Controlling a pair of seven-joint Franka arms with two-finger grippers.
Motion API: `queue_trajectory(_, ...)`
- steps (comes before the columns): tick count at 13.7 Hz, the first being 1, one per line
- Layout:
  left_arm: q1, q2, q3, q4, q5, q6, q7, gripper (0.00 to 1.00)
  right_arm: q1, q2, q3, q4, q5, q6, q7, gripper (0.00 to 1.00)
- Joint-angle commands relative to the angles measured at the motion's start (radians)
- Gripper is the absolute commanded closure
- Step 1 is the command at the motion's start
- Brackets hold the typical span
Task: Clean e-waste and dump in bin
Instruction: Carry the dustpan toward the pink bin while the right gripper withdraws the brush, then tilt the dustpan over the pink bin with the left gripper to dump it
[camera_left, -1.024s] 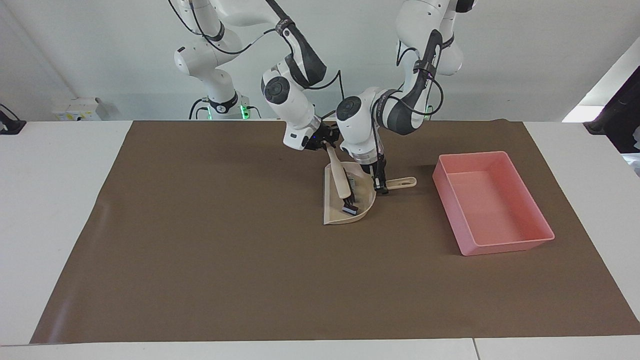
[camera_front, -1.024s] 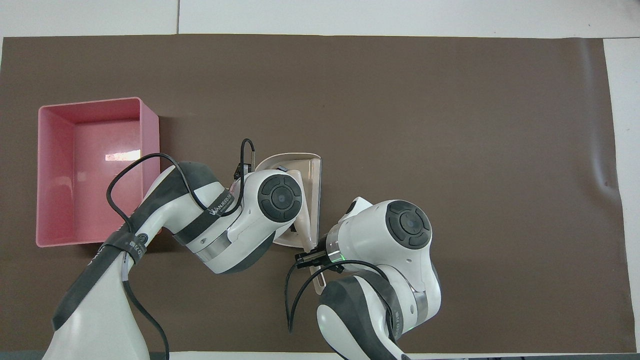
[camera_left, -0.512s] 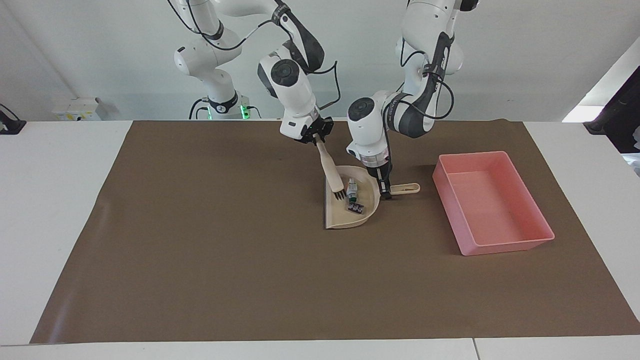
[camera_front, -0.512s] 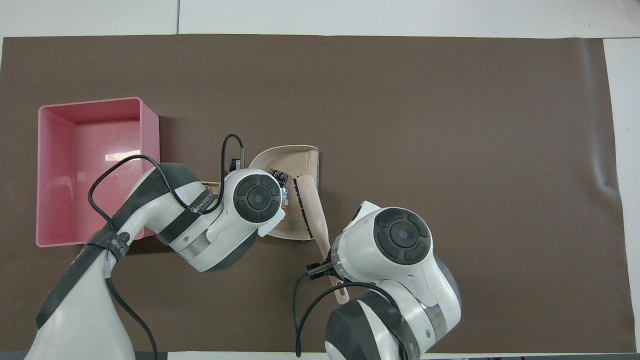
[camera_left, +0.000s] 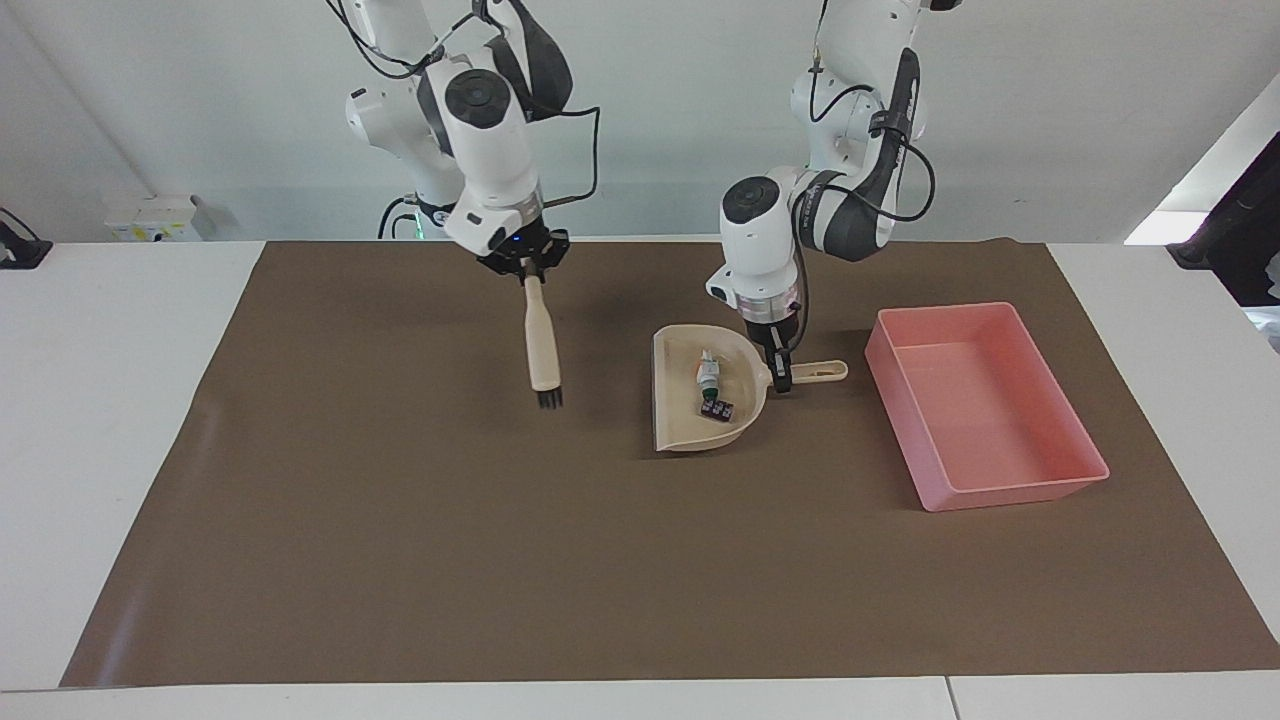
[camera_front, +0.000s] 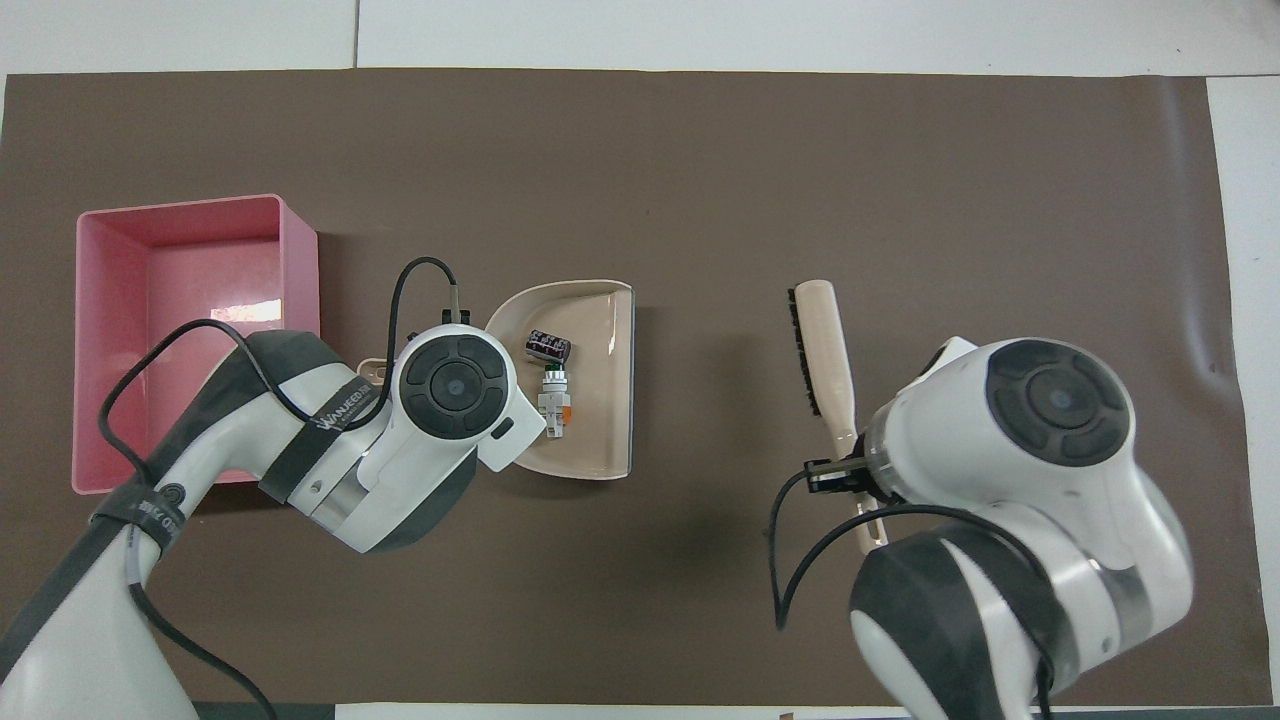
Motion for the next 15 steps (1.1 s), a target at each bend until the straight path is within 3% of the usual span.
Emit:
queue_trajectory(1,0.069,-0.104,-0.006,-0.026,-0.052,-0.032,0.112,1.00,-0.156,0.007,0.014,-0.014,-0.060,-0.021,-0.082,1.00)
queue_trajectory(4,0.147,-0.172,-0.003,-0.026,-0.091,-0.075,0.185,1.00,-0.325,0.063,0.014,-0.016,-0.159,-0.003,-0.280,1.00)
queue_trajectory(8,0.289,-0.235,0.010,-0.022,-0.092,-0.077,0.326,1.00,-0.500,0.085,0.012,-0.066,-0.184,0.108,-0.467,1.00)
queue_trajectory(11,0.394,-0.218,0.013,0.058,-0.092,-0.150,0.400,1.00,-0.543,0.073,0.010,-0.120,-0.173,0.168,-0.478,1.00)
queue_trajectory(15,0.564,-0.177,0.016,0.133,-0.131,-0.141,0.517,1.00,-0.554,0.080,0.010,-0.149,-0.125,0.209,-0.463,1.00)
